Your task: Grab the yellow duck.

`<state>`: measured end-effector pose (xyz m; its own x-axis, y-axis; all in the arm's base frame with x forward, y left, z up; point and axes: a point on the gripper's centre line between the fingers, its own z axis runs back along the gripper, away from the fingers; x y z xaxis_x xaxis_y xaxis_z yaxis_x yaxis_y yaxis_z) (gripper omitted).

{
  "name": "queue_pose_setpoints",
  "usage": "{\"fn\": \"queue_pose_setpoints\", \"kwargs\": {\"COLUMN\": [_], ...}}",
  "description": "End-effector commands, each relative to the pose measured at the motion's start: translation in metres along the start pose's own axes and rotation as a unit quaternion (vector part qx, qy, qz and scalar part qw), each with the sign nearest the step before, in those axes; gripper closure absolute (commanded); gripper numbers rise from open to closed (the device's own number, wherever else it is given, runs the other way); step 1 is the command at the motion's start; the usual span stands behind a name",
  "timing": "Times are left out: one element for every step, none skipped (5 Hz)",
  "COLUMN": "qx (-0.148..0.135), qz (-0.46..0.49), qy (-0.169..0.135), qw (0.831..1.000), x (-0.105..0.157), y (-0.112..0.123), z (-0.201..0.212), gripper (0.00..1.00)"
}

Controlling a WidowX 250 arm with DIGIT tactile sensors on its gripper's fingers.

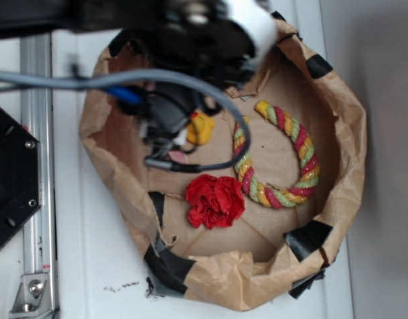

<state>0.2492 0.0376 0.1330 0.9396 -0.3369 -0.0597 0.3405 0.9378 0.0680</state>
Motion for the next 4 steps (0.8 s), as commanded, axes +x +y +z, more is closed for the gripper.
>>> {"fn": "queue_pose_setpoints", "kwargs": {"qx": [0.034,0.009,0.009,0.009], "qz": [-0.131,-0.135,-0.135,-0.135], "qy": [-0.009,-0.003,-0.003,-0.003], "qw": [0.991,0.991,0.991,0.991], "x": [0.0266,0.0175,0.0175,0.0175], "y": [-0.0198,-0.0278,-0.0278,-0.0278], "z": [-0.0499,-0.0590,-0.0590,-0.0590], "gripper": [0.00,0.00,0.00,0.00]}}
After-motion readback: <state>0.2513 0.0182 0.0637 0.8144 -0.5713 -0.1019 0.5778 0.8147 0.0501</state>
